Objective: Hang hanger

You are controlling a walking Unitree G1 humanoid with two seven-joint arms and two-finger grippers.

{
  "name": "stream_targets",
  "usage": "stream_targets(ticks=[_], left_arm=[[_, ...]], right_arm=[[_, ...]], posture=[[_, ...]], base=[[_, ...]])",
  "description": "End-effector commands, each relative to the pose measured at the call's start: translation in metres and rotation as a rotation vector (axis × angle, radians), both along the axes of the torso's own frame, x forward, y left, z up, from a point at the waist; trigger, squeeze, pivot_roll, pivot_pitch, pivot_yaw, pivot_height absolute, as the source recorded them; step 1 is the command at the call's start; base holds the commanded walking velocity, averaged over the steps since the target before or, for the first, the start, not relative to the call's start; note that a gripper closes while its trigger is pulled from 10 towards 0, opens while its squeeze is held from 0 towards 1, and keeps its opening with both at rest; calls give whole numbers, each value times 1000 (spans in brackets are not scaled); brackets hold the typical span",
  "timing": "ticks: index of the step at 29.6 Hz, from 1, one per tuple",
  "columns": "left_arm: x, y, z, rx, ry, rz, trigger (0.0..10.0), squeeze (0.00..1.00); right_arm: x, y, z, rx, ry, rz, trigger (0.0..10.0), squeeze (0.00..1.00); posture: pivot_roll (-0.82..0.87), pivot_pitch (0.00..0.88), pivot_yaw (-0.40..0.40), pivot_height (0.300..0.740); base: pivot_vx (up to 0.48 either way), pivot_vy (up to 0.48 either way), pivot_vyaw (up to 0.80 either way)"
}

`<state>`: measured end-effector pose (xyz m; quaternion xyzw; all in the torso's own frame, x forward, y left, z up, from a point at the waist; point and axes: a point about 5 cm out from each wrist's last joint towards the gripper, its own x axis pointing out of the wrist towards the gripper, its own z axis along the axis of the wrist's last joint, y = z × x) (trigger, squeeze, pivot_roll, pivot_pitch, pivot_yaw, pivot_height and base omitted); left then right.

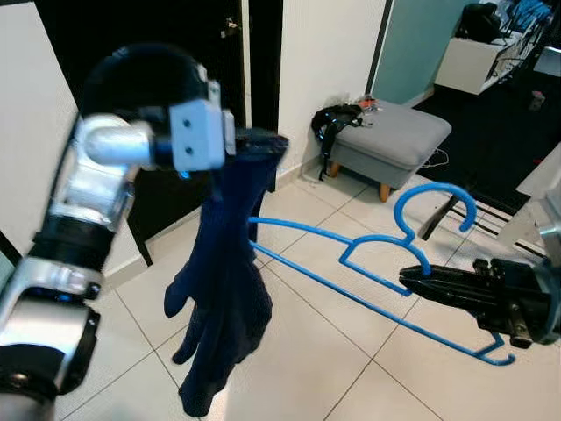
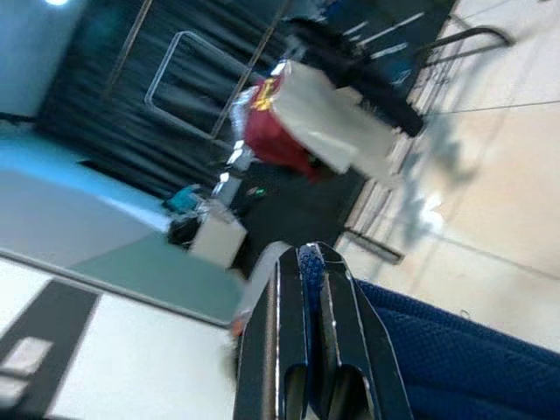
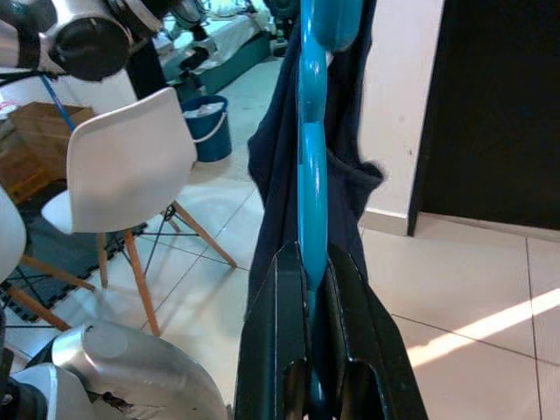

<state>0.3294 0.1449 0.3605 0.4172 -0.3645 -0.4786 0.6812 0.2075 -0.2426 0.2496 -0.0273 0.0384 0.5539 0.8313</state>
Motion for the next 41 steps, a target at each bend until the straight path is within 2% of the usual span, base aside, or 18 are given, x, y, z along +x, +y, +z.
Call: stream_targets(ticks=[1,6,10,15,20,27,31,34,37,41], left_arm=[[-5,6,12,-21,-34,-23,10000,0],[-12,7,15,15,-73,-62,10000,0],[-32,-14,2,53,13,-280,10000,0],[-36,-22,-8,90,61,-338,10000,0],[-29,-20,-17,117,68,-299,10000,0],[-21,-7,-8,98,56,-201,10000,0],[-9,3,2,49,45,-64,10000,0],[-6,5,3,41,43,-29,10000,0],[1,7,2,32,53,35,10000,0],[4,9,2,23,63,61,10000,0]], right_arm=[[-4,0,2,4,-13,3,10000,0],[-5,-2,3,10,-16,-12,10000,0],[-2,-2,6,11,-32,-17,10000,0],[0,0,8,15,-48,-21,10000,0],[1,0,8,14,-56,-30,10000,0],[1,-4,6,-10,-49,-68,10000,0],[-2,-4,-3,-51,-5,-77,10000,0],[-3,-4,-7,-68,11,-76,10000,0],[-3,-5,-14,-130,41,-99,10000,0],[-2,-8,-14,-144,35,-120,10000,0]], posture=[[-70,57,12,740],[-72,58,13,740],[-71,53,14,740],[-72,52,16,740],[-79,49,16,740],[-80,46,16,740],[-82,43,18,740],[-83,43,16,740],[-85,42,17,740],[-87,43,18,740]], base=[[0,0,0],[0,0,0],[0,0,0],[0,0,0],[0,0,0],[0,0,0],[0,0,0],[0,0,0],[0,0,0],[0,0,0]])
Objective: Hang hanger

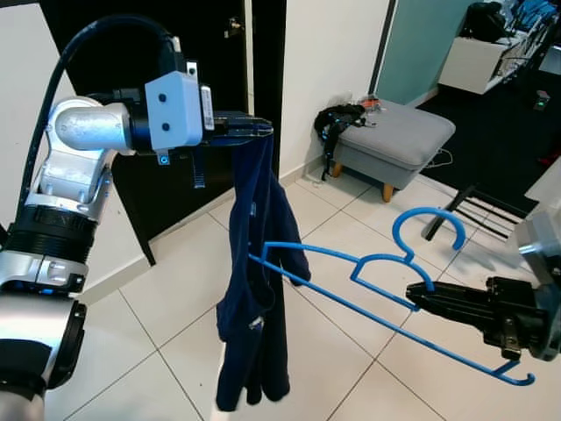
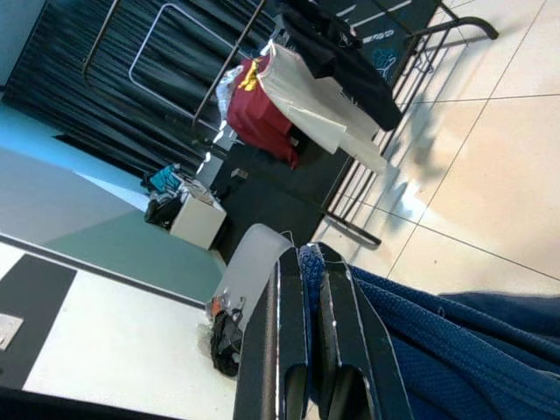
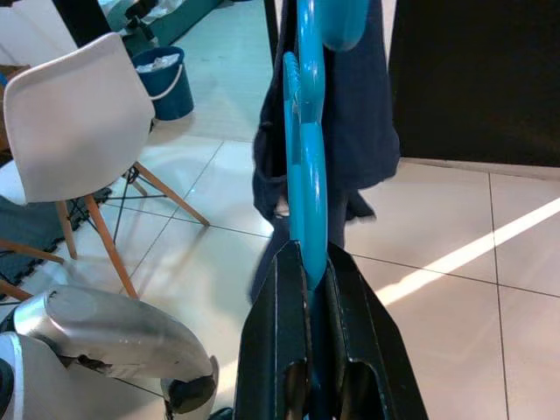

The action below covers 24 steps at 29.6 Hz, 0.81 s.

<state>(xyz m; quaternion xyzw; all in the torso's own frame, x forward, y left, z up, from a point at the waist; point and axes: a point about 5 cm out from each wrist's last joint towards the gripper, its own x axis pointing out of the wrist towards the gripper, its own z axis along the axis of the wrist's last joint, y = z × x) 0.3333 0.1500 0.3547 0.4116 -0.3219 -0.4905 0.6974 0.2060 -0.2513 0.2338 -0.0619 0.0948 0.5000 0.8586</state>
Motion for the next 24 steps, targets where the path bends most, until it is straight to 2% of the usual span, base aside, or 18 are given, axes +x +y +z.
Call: stream_targets(ticks=[1,9,12,15,17,24], left_arm=[[0,3,8,-3,-22,30,10000,0],[0,1,9,-26,7,15,10000,0],[-1,-3,9,-55,54,-9,10000,0],[-1,-5,9,-87,95,-31,10000,0],[-2,-6,12,-115,107,-53,10000,0],[-9,-9,20,-146,88,-104,10000,0]], right_arm=[[0,1,2,-22,-14,2,10000,0],[7,-6,14,-53,-91,-57,10000,0],[13,-9,15,-59,-115,-106,10000,0],[18,-10,9,-100,-107,-147,10000,0],[18,-6,-1,-140,-76,-133,10000,0],[14,-1,-22,-184,12,-86,10000,0]], posture=[[-87,43,18,740],[-86,48,20,740],[-85,49,18,740],[-85,50,18,740],[-82,50,16,740],[-79,51,12,740]], base=[[0,0,0],[0,0,0],[0,0,0],[0,0,0],[0,0,0],[0,0,0]])
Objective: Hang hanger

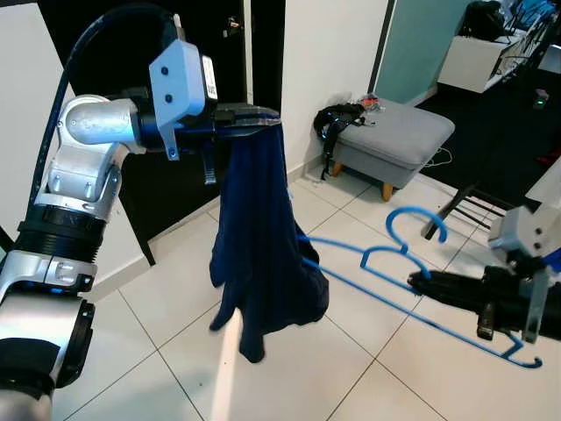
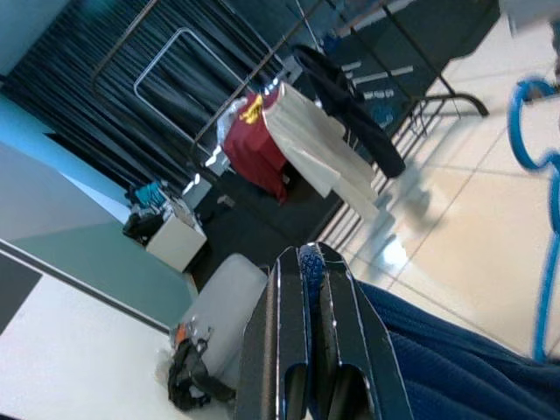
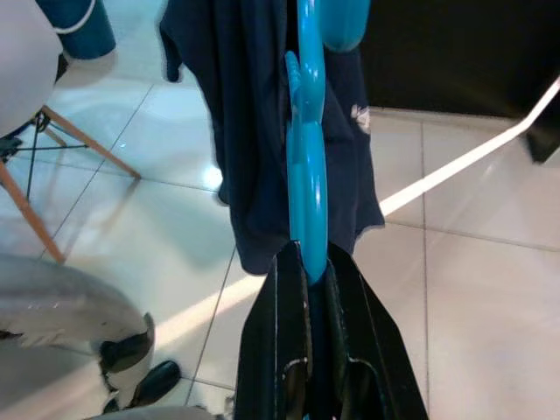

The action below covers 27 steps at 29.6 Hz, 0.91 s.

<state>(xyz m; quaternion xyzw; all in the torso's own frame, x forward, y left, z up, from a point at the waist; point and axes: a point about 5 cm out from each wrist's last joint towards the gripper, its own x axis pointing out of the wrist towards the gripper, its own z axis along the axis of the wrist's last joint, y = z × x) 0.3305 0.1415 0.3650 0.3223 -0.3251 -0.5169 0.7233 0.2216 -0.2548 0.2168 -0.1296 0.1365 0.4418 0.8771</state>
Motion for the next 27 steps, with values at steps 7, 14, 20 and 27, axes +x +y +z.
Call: stream_targets(ticks=[7,14,20,27], left_arm=[[-12,-2,12,-38,-28,-71,10000,0],[-37,-11,-7,-36,77,-303,10000,0],[-46,-31,-37,-34,161,-367,10000,0],[-55,-73,-68,-118,243,-433,10000,0]], right_arm=[[3,-4,-17,-76,70,-59,10000,0],[44,-33,-18,10,11,-530,10000,0],[62,-36,-5,284,-4,-668,10000,0],[84,-21,20,651,-93,-710,10000,0]], posture=[[-80,52,8,740],[-75,52,8,740],[-69,52,2,740],[-61,48,-5,740]], base=[[0,0,0],[0,0,0],[0,0,0],[0,0,0]])
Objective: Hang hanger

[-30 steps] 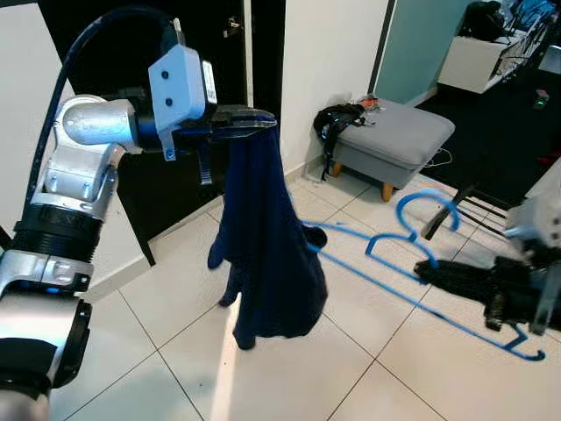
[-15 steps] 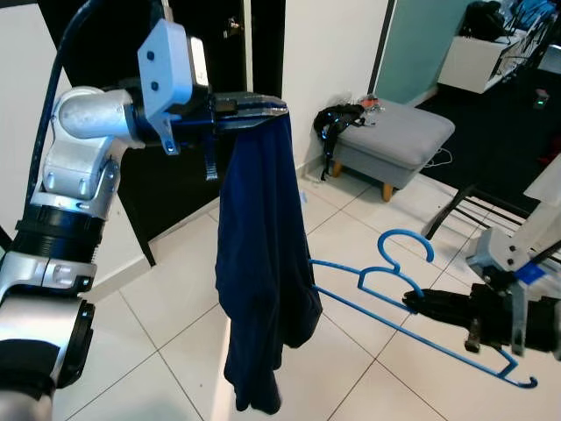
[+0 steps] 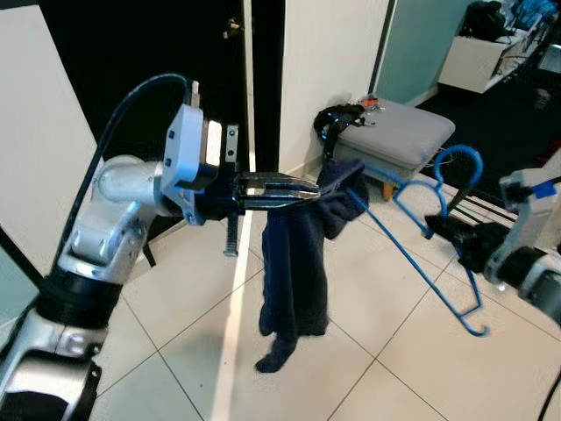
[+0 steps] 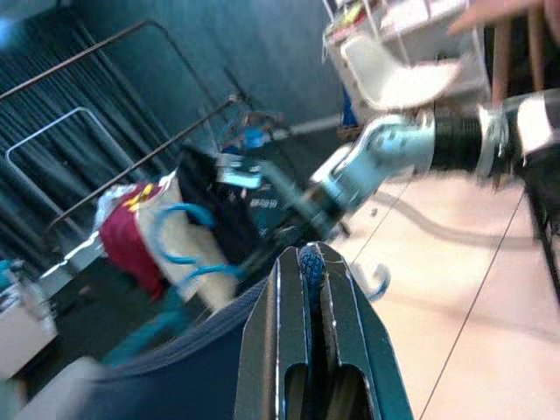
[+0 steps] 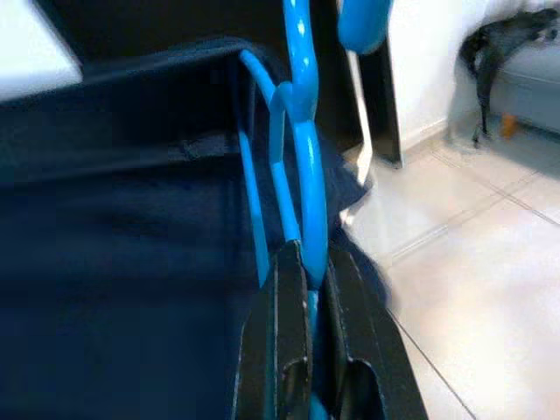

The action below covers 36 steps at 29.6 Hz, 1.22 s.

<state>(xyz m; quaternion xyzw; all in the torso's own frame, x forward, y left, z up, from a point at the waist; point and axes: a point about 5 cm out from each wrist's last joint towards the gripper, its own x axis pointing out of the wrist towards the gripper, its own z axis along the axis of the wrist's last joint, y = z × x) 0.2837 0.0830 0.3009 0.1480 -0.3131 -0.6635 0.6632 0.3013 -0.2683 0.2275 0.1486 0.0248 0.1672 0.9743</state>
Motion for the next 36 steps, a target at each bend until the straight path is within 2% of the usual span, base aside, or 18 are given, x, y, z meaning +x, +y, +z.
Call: stream_targets(ticks=[1,2,4,5,6,7,8,9,11,12,18,22,27,30,32,34,35,36], left_arm=[[-8,-14,-4,-20,-11,-46,10000,0],[-6,-25,-9,-69,17,-28,10000,0],[-6,-25,-9,-69,17,-28,10000,0],[-6,-36,-13,-109,33,-14,10000,0],[-6,-36,-13,-109,33,-14,10000,0],[-5,-47,-17,-124,21,5,10000,0],[-5,-47,-17,-124,21,5,10000,0],[-5,-54,-21,-122,-2,25,10000,0],[-5,-54,-21,-122,-2,25,10000,0],[-4,-56,-26,-82,-56,59,10000,0],[10,-39,-32,4,-164,207,10000,0],[11,-37,-35,29,-178,223,10000,0],[16,-32,-52,111,-216,289,10000,0],[20,-26,-54,125,-227,328,10000,0],[26,-18,-57,134,-242,376,10000,0],[26,-18,-57,134,-242,376,10000,0],[26,-17,-57,121,-244,382,10000,0],[26,-17,-57,121,-244,382,10000,0]], right_arm=[[4,-7,9,85,-48,-88,10000,0],[10,-1,13,181,-76,-99,10000,0],[10,-1,13,181,-76,-99,10000,0],[17,9,14,261,-71,-110,10000,0],[17,9,14,261,-71,-110,10000,0],[22,23,14,320,-55,-83,10000,0],[22,23,14,320,-55,-83,10000,0],[25,37,15,373,-41,-42,10000,0],[25,37,15,373,-41,-42,10000,0],[25,50,17,395,-27,28,10000,0],[19,71,24,459,-6,138,10000,0],[18,74,27,490,-26,147,10000,0],[5,91,44,591,-187,273,10000,0],[1,90,48,648,-226,283,10000,0],[-3,83,58,787,-304,271,10000,0],[-3,83,58,787,-304,271,10000,0],[-3,81,60,870,-314,257,10000,0],[-3,81,60,870,-314,257,10000,0]], posture=[[-61,48,-5,740],[-58,43,-6,740],[-58,43,-6,740],[-58,42,-6,740],[-58,42,-6,740],[-59,39,-7,740],[-59,39,-7,740],[-61,41,-6,740],[-61,41,-6,740],[-64,42,-2,740],[-61,53,3,740],[-60,55,3,740],[-55,59,-3,740],[-55,60,-5,740],[-56,62,-2,740],[-56,62,-2,740],[-57,62,-2,740],[-57,62,-2,740]], base=[[0,0,0],[0,0,0],[0,0,0],[0,0,0],[0,0,0],[0,0,0],[0,0,0],[0,0,0],[0,0,0],[0,0,0],[0,0,0],[0,0,0],[0,0,0],[0,0,0],[0,0,0],[0,0,0],[0,0,0],[0,0,0]])
